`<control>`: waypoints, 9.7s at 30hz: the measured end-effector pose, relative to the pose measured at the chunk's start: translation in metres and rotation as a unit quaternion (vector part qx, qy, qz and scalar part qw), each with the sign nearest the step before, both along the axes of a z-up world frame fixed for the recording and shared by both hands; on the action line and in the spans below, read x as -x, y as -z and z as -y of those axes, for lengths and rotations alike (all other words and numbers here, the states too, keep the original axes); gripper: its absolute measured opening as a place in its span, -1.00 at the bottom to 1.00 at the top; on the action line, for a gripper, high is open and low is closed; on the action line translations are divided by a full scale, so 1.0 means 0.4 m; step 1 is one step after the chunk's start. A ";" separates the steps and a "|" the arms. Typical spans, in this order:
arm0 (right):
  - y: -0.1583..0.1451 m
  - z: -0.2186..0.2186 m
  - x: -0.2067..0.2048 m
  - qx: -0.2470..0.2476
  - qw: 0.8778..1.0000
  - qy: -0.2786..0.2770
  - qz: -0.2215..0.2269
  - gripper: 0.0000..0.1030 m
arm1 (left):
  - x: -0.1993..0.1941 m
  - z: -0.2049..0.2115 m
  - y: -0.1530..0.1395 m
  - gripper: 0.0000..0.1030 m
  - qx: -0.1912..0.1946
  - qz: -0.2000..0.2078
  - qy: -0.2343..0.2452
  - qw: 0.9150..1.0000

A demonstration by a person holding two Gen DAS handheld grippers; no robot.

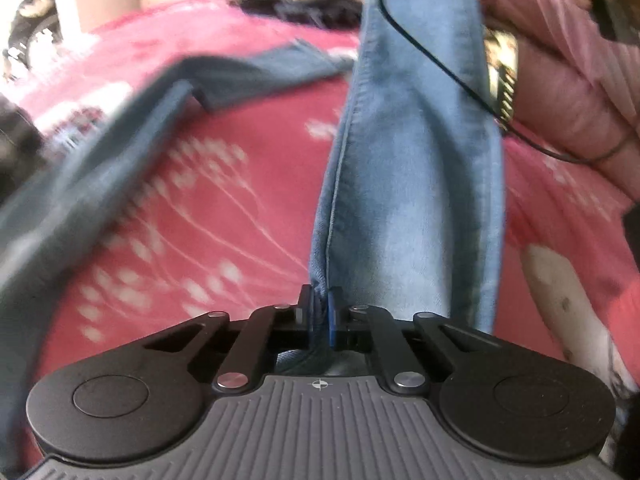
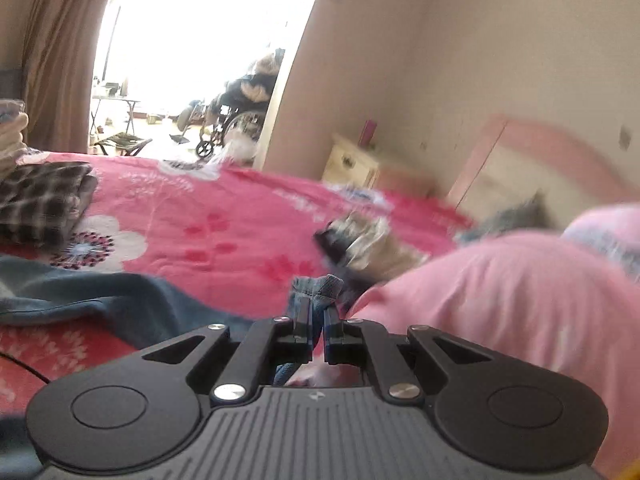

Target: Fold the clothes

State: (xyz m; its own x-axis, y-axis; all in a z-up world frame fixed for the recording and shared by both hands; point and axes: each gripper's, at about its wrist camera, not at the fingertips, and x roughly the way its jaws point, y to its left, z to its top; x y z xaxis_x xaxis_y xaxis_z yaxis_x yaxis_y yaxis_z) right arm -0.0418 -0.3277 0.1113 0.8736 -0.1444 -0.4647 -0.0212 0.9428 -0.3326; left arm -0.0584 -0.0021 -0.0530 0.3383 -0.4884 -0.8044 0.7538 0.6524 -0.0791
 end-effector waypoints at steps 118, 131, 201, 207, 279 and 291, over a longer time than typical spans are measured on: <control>0.349 -0.489 0.266 -0.015 0.784 -0.522 -0.337 -0.31 | 0.557 -0.947 -0.143 -0.25 0.063 0.020 -0.723 0.688; 0.409 0.065 0.096 -0.506 0.776 -0.003 -0.376 -0.26 | 0.169 -0.309 -0.090 -0.25 0.086 0.003 -0.216 0.973; 0.345 -0.150 -0.176 -0.089 0.971 -0.106 -0.195 -0.77 | 0.047 -0.272 -0.051 -0.46 0.094 -0.075 -0.254 0.960; 0.369 -0.258 -0.223 -0.010 0.962 -0.190 -0.198 -0.57 | 0.027 -0.377 -0.128 -0.32 0.023 -0.001 -0.257 0.966; 0.325 -0.050 -0.778 -0.081 0.941 0.000 -0.330 0.18 | -0.124 -0.332 0.004 -0.54 -0.070 0.050 -0.097 0.992; 0.475 0.061 -0.748 -0.279 0.869 0.142 -0.382 0.23 | -0.110 -0.303 0.046 -0.50 -0.102 0.052 -0.089 0.989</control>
